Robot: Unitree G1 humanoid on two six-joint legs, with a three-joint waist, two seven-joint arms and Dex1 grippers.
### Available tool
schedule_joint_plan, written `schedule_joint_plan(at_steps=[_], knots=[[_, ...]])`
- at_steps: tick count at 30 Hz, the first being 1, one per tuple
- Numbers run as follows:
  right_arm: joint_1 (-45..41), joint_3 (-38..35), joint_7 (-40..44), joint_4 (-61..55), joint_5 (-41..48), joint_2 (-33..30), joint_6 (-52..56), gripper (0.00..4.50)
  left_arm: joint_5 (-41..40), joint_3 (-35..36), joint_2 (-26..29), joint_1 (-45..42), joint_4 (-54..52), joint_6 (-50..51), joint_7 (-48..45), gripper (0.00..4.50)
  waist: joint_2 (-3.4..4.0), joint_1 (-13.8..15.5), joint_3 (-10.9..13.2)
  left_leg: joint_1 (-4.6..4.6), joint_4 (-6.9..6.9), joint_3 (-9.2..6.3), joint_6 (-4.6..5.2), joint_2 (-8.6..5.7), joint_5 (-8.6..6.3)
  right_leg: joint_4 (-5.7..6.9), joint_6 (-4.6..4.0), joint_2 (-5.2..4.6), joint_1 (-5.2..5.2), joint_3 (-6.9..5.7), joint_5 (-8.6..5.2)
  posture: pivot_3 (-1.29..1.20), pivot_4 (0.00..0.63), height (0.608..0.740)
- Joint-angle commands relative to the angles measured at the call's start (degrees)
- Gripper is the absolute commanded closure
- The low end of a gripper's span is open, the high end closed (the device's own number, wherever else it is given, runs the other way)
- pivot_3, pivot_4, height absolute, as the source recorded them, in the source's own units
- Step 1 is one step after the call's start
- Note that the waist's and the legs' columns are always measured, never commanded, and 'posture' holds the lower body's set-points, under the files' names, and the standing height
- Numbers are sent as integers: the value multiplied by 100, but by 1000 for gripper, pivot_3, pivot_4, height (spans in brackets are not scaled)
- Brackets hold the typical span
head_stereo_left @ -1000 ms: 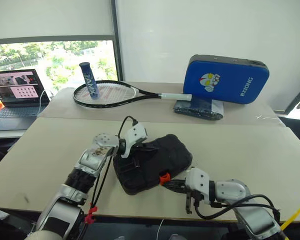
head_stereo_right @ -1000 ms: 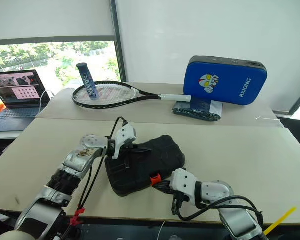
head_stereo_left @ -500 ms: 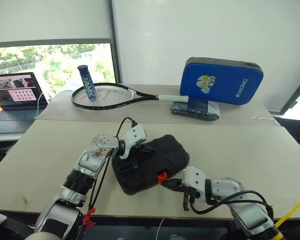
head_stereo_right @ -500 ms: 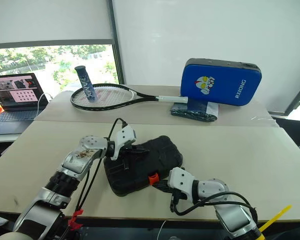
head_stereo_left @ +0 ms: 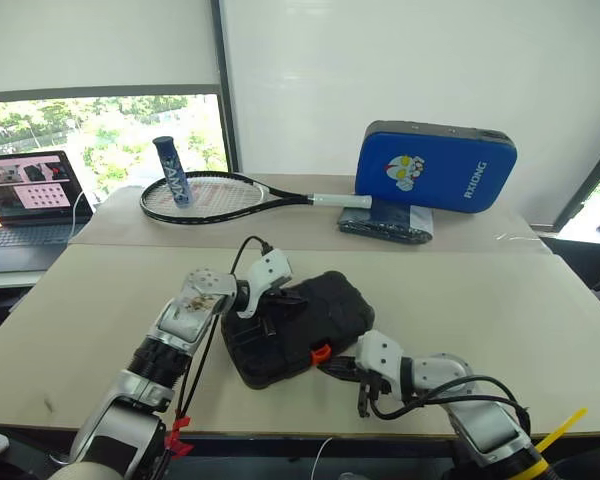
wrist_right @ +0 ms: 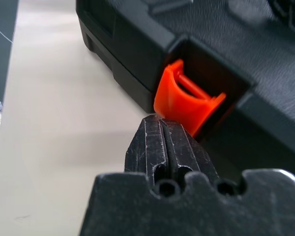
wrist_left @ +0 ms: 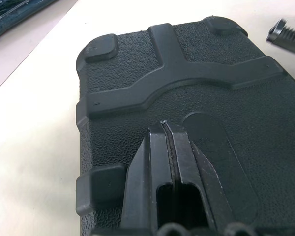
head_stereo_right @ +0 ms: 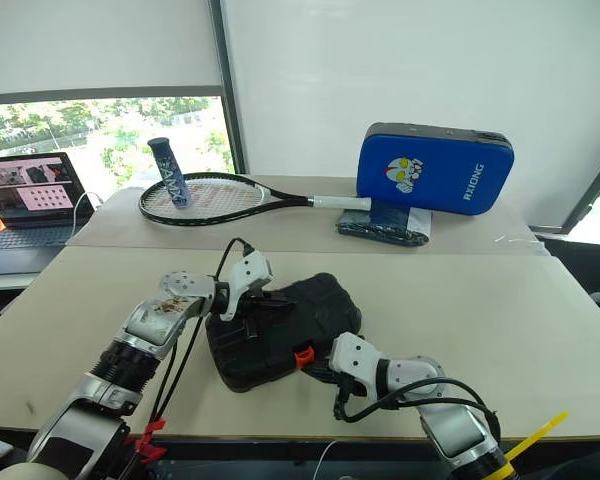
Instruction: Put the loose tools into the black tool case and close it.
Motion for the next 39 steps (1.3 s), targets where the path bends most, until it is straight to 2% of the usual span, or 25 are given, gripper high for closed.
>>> schedule_joint_plan(at_steps=[1,8,10,13,16,19,22,26,29,30,33,39], knots=[[-328,-176,-320,-54,-28,182,-197,4442,347,-512,6,338,520,424,-61,4500,-1,-1,-2,0,0,0,0,0,0,0,0,0,0,0,0,0,150,740],[-298,-357,-180,-218,69,96,-144,4442,284,-409,53,409,492,305,-65,4500,-1,1,-3,0,-1,0,0,0,0,-1,0,0,-1,0,0,0,150,740],[-184,-470,-77,-375,215,-23,-112,4442,-6,-104,22,488,353,-58,-161,4500,-1,-5,-3,0,-1,0,0,0,0,-3,0,0,-1,1,0,0,150,740],[142,-906,218,-702,814,-282,-119,4442,-865,761,-12,638,-52,-782,-585,4500,1,-15,-1,-7,-14,1,0,2,0,-9,-1,0,-12,4,-1,0,150,740],[576,-1564,636,-959,1613,-585,-137,4442,-1460,1323,418,877,-471,-746,-1147,4500,1,-12,0,-34,-29,0,0,8,-1,-27,-8,1,-35,1,-1,0,150,740],[1075,-2210,1135,-1024,2129,-966,-328,3628,-1711,1756,1025,1293,-739,-778,-1422,3704,1,-9,1,-111,-34,-8,6,8,-5,-37,-44,0,-103,-4,21,0,150,740],[1559,-2832,1426,-829,2274,-1221,-717,2661,-1745,2244,1668,1953,-806,-1196,-1699,2705,6,-7,4,-116,-35,-20,22,6,-25,-48,-41,-9,-105,-5,18,0,150,740],[2100,-3464,1665,-471,2246,-1346,-1326,1272,-1756,3018,2143,2837,-746,-1745,-1679,1313,2,24,13,-119,-34,-27,17,3,-35,-61,-31,-32,-102,-6,12,0,150,740],[2330,-3772,1772,-209,2234,-1382,-1644,234,-1796,3420,2302,3371,-695,-2034,-1720,238,2,58,17,-117,-32,-22,16,4,-36,-66,-28,-39,-96,-9,12,0,150,740],[2431,-3891,1879,-35,2209,-1435,-1811,67,-1763,3583,2347,3637,-685,-2065,-1643,56,3,69,18,-117,-33,-18,16,5,-36,-67,-28,-40,-96,-10,11,0,150,740],[2479,-4060,2020,289,2229,-1538,-2013,67,-1564,3906,2374,4153,-647,-2369,-1362,56,10,70,24,-112,-32,1,15,9,-36,-67,-28,-39,-94,-7,11,0,150,740],[2161,-3961,2080,754,2098,-1578,-2335,67,-1422,4016,2244,4438,-818,-2896,-951,56,8,71,27,-96,-32,21,14,15,-34,-63,-33,-32,-87,-3,9,0,150,740]])
